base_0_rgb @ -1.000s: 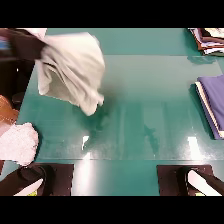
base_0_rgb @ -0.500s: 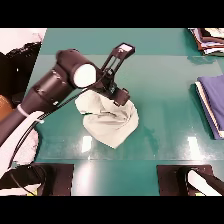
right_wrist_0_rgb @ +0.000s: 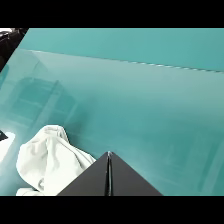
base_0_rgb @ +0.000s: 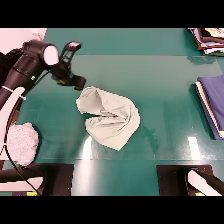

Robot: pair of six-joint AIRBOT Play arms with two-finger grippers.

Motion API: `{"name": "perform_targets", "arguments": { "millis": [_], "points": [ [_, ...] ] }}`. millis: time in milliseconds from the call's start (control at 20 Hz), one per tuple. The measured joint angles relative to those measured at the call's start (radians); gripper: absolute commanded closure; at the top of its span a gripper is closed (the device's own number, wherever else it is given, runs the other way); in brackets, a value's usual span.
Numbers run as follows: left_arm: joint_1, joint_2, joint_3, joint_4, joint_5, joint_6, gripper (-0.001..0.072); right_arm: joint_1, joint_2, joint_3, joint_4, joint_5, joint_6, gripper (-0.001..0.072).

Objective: Fold the shirts.

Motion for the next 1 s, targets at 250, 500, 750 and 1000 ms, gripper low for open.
{"name": "perform_targets", "arguments": {
  "millis": [250,500,750,1000],
  "points": [
    [0.162,-0.005,-0.241,-0.181,0.127,0.064,0.0158,0.0,0.0,0.0,0.0,0.0,0.0,0.0693],
    [0.211,-0.015,-0.386,-0.384,0.321,0.128,0.0159,0.0,0.0,0.0,0.0,0.001,0.0,0.0693],
    [0.222,-0.054,-0.42,-0.524,0.406,0.162,0.067,0.0,0.0,0.0,0.0,0.009,0.0,0.0693],
    [0.224,-0.061,-0.356,-0.552,0.387,0.184,0.0679,0.011,0.003,-0.02,-0.023,0.09,0.019,0.0693]
  ]
}}
